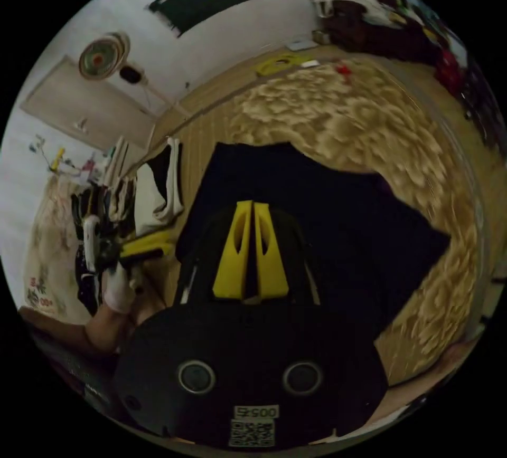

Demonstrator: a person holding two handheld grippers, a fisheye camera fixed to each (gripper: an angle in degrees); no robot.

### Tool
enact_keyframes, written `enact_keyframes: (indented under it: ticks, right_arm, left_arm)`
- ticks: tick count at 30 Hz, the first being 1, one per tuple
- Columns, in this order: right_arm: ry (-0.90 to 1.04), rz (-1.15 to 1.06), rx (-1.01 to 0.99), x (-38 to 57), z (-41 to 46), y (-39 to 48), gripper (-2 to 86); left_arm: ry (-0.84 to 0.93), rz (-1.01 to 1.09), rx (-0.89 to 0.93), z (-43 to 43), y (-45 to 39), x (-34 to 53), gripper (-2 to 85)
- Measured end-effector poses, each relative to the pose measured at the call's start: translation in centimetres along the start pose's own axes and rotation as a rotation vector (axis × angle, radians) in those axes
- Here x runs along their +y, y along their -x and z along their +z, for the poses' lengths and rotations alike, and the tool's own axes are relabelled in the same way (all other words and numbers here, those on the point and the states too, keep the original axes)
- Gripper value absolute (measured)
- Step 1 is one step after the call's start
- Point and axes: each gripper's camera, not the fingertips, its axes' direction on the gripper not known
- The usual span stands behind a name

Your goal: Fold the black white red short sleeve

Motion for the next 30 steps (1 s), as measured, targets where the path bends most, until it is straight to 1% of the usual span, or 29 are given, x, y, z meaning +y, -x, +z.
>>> enact_keyframes:
  ticks: [2, 3, 4, 6, 8, 10, 11, 12, 16, 17, 19, 20, 21, 22, 26, 28, 30]
  right_arm:
    - [0.048, -0.016, 0.009, -3.3, 2.2, 2.7, 5.2]
    - [0.080, -0.018, 0.037, -5.3, 3.7, 4.2, 7.7]
    - [0.096, -0.018, 0.060, -6.3, 4.5, 4.9, 8.5]
    - [0.166, -0.017, 0.169, -9.5, 8.0, 7.4, 11.1]
    - [0.240, -0.006, 0.238, -11.4, 10.8, 8.5, 12.4]
    - [0.304, -0.005, 0.310, -12.6, 13.2, 9.3, 13.1]
    - [0.341, -0.011, 0.375, -13.0, 14.6, 9.7, 13.1]
    - [0.298, -0.035, 0.404, -13.2, 14.8, 10.4, 12.9]
    - [0.280, -0.047, 0.420, -13.9, 15.1, 10.7, 11.1]
    - [0.274, -0.046, 0.427, -14.0, 15.0, 10.4, 8.3]
    - [0.279, -0.042, 0.459, -14.0, 14.9, 9.7, 3.4]
    - [0.280, -0.053, 0.451, -14.0, 14.8, 9.2, 1.1]
    - [0.277, -0.044, 0.430, -14.0, 14.6, 8.7, 0.1]
    - [0.276, -0.038, 0.420, -14.0, 14.5, 8.5, -0.1]
    - [0.232, -0.016, 0.362, -13.4, 13.4, 7.5, -0.7]
    - [0.189, -0.018, 0.288, -13.1, 12.6, 7.2, -0.7]
    - [0.086, -0.006, 0.095, -12.5, 10.9, 6.4, -0.7]
  left_arm:
    - [-0.011, 0.001, 0.004, 0.9, 0.0, 0.4, 13.6]
    - [-0.004, 0.013, -0.009, 1.7, -0.2, 0.5, 14.3]
    - [0.019, 0.025, -0.011, 2.7, -0.3, 0.6, 15.5]
    - [0.063, 0.032, 0.002, 4.3, -0.5, 0.8, 16.5]
    - [0.040, 0.033, 0.023, 5.3, -0.7, 1.1, 16.2]
    - [0.066, 0.052, 0.094, 6.7, -1.2, 1.2, 14.6]
    - [0.072, 0.055, 0.112, 7.1, -1.4, 1.2, 13.9]
    - [0.084, 0.068, 0.148, 8.0, -1.6, 1.3, 12.7]
    - [0.115, 0.051, 0.237, 10.8, -2.5, 1.5, 7.4]
    - [0.122, 0.044, 0.258, 11.2, -2.6, 1.5, 6.6]
    - [0.149, -0.005, 0.385, 12.9, -2.7, 1.6, 5.2]
    - [0.149, -0.013, 0.418, 13.2, -2.7, 1.7, 5.1]
    - [0.141, -0.029, 0.465, 13.6, -2.8, 1.9, 4.8]
    - [0.122, -0.035, 0.473, 13.5, -3.0, 2.2, 4.6]
    - [0.056, -0.044, 0.418, 12.1, -3.4, 3.3, 4.6]
    - [0.016, -0.050, 0.417, 10.9, -3.8, 4.1, 4.5]
    - [-0.007, -0.051, 0.380, 10.1, -4.3, 4.6, 4.5]
